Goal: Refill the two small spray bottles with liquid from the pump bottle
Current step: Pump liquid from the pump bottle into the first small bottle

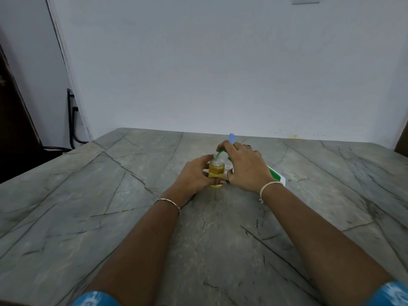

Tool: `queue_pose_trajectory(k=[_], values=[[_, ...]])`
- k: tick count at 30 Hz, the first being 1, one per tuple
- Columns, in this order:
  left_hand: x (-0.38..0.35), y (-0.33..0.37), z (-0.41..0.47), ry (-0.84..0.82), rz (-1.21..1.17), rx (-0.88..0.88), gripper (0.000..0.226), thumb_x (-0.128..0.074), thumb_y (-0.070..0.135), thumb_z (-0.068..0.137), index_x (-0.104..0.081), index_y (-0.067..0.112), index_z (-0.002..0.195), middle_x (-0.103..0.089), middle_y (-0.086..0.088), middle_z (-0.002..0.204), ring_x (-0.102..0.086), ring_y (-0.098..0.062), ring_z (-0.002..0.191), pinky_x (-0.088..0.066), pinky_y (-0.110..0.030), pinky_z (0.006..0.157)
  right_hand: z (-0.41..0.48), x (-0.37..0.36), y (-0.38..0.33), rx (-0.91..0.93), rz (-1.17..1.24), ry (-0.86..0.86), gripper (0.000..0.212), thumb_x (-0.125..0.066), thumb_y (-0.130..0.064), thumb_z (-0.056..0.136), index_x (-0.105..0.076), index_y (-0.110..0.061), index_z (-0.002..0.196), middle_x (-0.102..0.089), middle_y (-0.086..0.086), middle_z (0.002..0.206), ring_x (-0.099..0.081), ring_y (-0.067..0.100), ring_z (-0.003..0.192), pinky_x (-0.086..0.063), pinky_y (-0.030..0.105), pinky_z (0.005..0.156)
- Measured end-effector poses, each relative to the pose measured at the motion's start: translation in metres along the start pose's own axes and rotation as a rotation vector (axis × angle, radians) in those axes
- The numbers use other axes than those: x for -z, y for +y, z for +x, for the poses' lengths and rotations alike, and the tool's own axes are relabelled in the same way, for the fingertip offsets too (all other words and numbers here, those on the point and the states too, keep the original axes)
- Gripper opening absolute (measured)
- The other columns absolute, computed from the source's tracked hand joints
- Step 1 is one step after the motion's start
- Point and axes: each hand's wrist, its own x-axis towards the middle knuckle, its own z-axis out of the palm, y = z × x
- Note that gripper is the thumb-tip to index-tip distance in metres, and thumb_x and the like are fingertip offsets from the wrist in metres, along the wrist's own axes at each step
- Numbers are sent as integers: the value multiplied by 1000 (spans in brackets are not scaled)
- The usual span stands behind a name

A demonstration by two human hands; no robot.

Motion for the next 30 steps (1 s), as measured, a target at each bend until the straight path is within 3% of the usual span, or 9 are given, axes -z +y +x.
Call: queue_pose_trajectory(k=[4,9,13,19,25,30], values=[[0,-1,1,-4,16,0,83,-89,17,62,-50,13,136,-65,-5,124,-68,-19,101,-55,-36,93,1,-3,0,-1,-6,16,57,-63,-23,75,-38,-31,125,-59,3,110,-58,26,99,-50,48,88],[0,1,-1,15,29,-6,83,-89,17,63,-50,12,136,-65,-5,122,-66,-17,103,-54,-31,92,-3,-1,1,-2,-22,-3,65,-64,-24,76,-35,-35,133,-58,2,114,-55,26,104,-48,46,91],[0,-1,0,10,52,-21,81,-90,20,62,-53,15,133,-67,-6,121,-67,-19,103,-54,-39,94,-4,-1,1,-2,-37,-6,65,-64,-24,76,-34,-36,133,-59,3,114,-56,26,103,-48,46,91],[1,0,0,11,71,-29,82,-90,22,61,-52,16,134,-67,-5,121,-67,-19,103,-53,-39,95,-2,1,-1,-3,-61,25,56,-63,-21,77,-40,-29,127,-59,4,113,-57,28,102,-47,45,91],[0,1,-1,10,70,-25,84,-88,20,65,-48,12,138,-63,-1,119,-64,-21,108,-51,-39,98,-3,-1,1,1,-51,13,62,-64,-22,76,-37,-33,131,-59,3,112,-56,27,102,-46,44,91],[1,1,-2,4,41,-16,84,-89,18,64,-48,11,138,-64,-7,125,-64,-21,109,-51,-39,98,-3,-3,3,4,-69,10,65,-63,-23,77,-33,-36,133,-58,2,112,-56,27,102,-47,45,91]])
